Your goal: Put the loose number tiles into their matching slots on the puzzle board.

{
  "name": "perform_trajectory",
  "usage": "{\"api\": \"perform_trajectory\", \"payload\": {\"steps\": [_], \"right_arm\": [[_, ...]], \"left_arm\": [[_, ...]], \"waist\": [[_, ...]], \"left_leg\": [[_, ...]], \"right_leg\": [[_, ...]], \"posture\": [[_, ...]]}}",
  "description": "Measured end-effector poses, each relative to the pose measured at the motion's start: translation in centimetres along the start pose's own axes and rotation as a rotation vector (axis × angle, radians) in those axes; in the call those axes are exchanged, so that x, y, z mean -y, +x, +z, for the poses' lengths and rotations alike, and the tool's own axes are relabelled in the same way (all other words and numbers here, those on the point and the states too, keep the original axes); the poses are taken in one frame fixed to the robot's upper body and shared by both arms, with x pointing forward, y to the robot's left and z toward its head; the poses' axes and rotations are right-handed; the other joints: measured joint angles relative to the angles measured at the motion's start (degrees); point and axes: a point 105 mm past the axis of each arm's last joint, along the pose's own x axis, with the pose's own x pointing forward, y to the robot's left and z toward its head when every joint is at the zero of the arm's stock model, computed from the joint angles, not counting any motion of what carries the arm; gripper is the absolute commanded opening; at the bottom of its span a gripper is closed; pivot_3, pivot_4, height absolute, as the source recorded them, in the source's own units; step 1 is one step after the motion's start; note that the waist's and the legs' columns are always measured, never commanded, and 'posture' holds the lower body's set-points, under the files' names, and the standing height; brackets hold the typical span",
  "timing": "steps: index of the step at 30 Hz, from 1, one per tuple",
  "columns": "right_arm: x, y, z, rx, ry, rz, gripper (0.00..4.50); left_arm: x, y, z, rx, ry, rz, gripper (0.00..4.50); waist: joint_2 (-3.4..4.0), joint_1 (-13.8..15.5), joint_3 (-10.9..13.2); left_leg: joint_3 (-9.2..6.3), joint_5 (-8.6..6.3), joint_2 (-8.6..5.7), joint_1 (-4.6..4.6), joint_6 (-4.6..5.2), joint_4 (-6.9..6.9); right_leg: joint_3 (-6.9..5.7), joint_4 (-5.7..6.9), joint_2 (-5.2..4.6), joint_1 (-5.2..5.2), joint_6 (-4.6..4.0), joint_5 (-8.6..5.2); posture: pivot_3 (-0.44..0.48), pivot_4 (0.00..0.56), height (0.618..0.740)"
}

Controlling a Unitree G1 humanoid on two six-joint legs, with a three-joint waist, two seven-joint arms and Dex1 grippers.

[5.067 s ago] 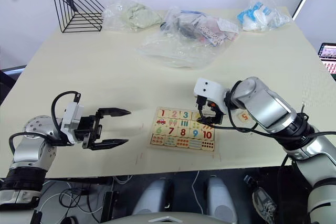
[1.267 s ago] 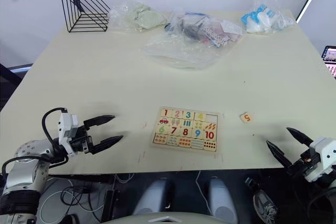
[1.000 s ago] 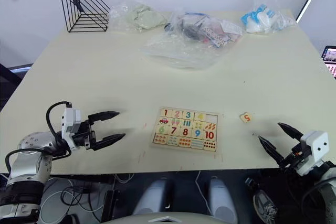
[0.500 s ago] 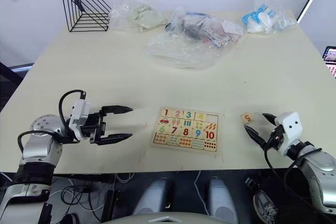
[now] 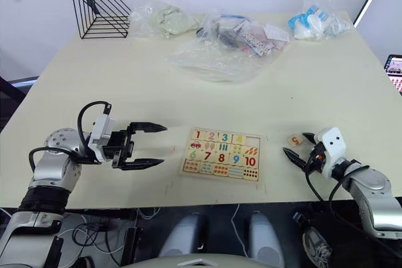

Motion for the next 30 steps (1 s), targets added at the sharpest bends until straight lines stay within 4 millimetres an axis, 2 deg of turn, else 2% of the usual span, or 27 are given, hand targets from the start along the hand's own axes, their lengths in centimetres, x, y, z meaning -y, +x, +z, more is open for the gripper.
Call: {"api": "perform_trajectory", "payload": {"steps": [5,14,21,26,30], "right_arm": [[0.2,0.0,0.0,-0.001,-0.004,-0.001,1.48],[0.0,-0.2,0.3,-0.003,-0.017,0.064,1.48],[-1.5,-1.0,2.4,-0.071,-0.196,0.358,1.48],[-3.3,-1.0,1.9,-0.135,-0.292,0.583,1.48],[-3.0,-0.6,2.0,-0.161,-0.380,0.665,1.48]], "left_arm": [[0.2,-0.2,0.0,-0.018,0.003,-0.013,4.50],[0.5,-0.4,0.6,-0.019,0.021,-0.042,4.50],[1.0,-0.2,0.9,-0.016,0.021,-0.082,4.50],[1.3,-0.4,1.1,-0.022,0.024,-0.104,4.50],[1.5,-0.4,1.6,-0.015,0.037,-0.115,4.50]], "waist": [[0.00,0.0,0.0],[0.01,0.0,0.0],[0.02,0.0,0.0],[0.02,0.0,0.0],[0.01,0.0,0.0]], "left_leg": [[-0.01,0.00,0.00,0.00,0.00,0.00],[-0.01,0.00,0.00,-0.01,0.00,0.00],[-0.03,0.00,0.03,-0.02,0.00,0.00],[-0.01,0.00,0.03,-0.03,0.00,0.04],[-0.02,0.00,0.04,-0.03,0.00,0.04]], "right_leg": [[0.00,0.00,0.00,0.00,0.00,0.00],[0.00,-0.01,0.00,0.00,0.00,0.00],[-0.02,-0.02,0.04,0.00,0.00,0.00],[0.00,-0.03,0.03,0.00,0.00,0.00],[-0.02,-0.03,0.03,-0.01,0.00,-0.01]], "posture": [[0.000,0.150,0.740],[0.000,0.150,0.740],[0.000,0.150,0.740],[0.000,0.150,0.740],[0.000,0.150,0.740]]}}
